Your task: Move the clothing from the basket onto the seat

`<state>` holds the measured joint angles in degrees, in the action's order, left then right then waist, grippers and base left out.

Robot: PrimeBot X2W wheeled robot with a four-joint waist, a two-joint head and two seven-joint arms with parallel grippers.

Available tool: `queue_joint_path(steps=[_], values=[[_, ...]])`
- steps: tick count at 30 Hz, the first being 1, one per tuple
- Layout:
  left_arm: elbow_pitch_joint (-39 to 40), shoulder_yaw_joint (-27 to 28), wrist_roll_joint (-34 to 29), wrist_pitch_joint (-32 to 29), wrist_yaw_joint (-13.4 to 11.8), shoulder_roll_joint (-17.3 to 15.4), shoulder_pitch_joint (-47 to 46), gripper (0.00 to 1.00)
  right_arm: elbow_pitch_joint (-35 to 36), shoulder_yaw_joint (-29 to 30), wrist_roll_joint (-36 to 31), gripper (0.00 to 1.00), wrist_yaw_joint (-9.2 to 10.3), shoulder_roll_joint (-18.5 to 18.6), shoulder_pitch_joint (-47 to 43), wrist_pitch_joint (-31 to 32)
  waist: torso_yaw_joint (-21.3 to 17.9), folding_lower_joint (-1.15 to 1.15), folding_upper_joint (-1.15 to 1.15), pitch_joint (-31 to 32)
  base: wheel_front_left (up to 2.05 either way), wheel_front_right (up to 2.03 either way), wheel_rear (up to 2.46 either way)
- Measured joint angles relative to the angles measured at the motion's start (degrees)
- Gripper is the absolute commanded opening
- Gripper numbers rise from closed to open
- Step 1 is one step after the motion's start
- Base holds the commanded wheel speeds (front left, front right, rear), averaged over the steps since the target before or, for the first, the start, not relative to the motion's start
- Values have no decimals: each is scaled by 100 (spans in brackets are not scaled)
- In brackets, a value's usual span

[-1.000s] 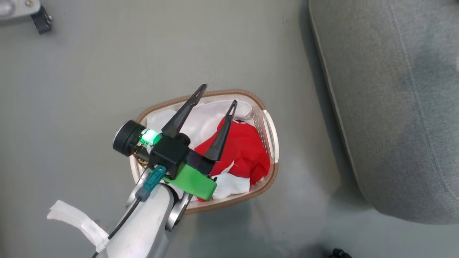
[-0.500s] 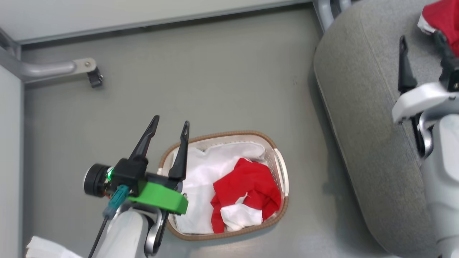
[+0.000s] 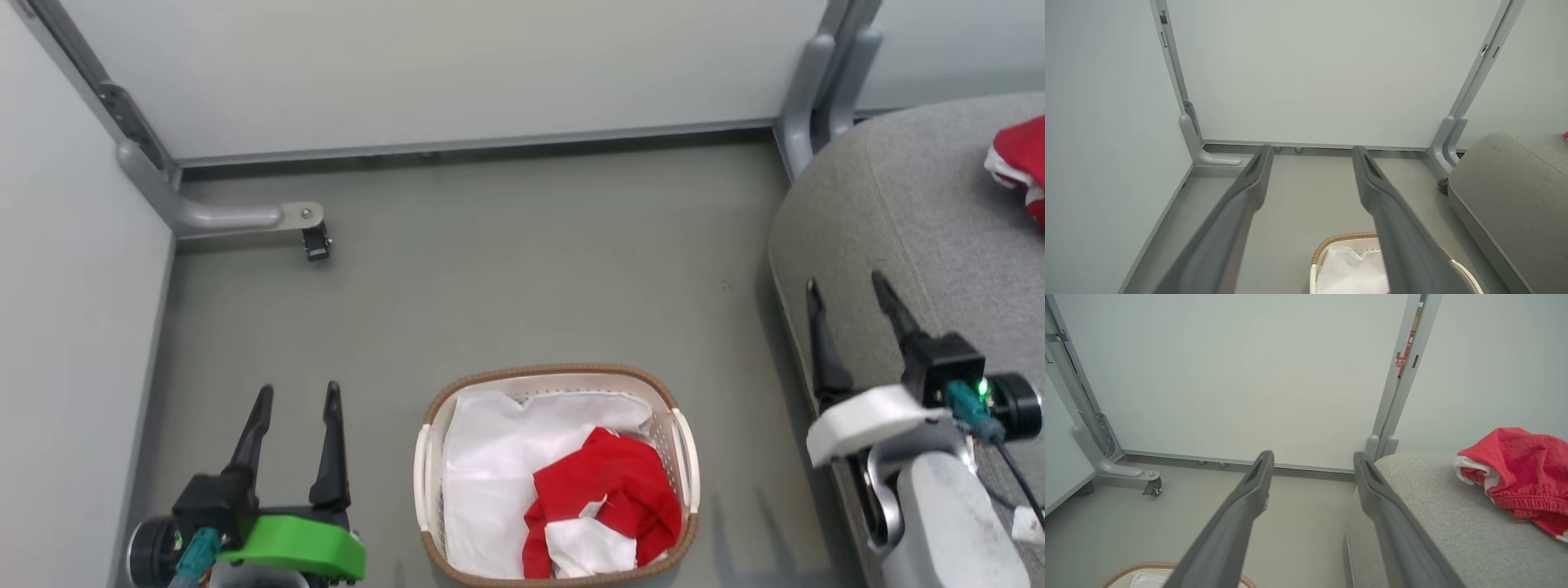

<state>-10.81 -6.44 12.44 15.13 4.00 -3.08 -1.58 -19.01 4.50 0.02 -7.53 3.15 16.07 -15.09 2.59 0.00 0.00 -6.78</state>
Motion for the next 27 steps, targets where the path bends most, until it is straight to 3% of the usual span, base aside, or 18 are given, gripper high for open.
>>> queue_joint_path(steps=[11, 27], values=[[135, 108, 114, 0, -32, 19, 485, 100, 55, -515, 778, 100, 0, -41, -844, 0, 177, 0, 0, 416, 0, 0, 0], [46, -74, 214, 0, -58, 22, 571, 100, -47, -825, 861, 100, 0, -40, -964, 0, 133, 0, 0, 485, 0, 0, 0]])
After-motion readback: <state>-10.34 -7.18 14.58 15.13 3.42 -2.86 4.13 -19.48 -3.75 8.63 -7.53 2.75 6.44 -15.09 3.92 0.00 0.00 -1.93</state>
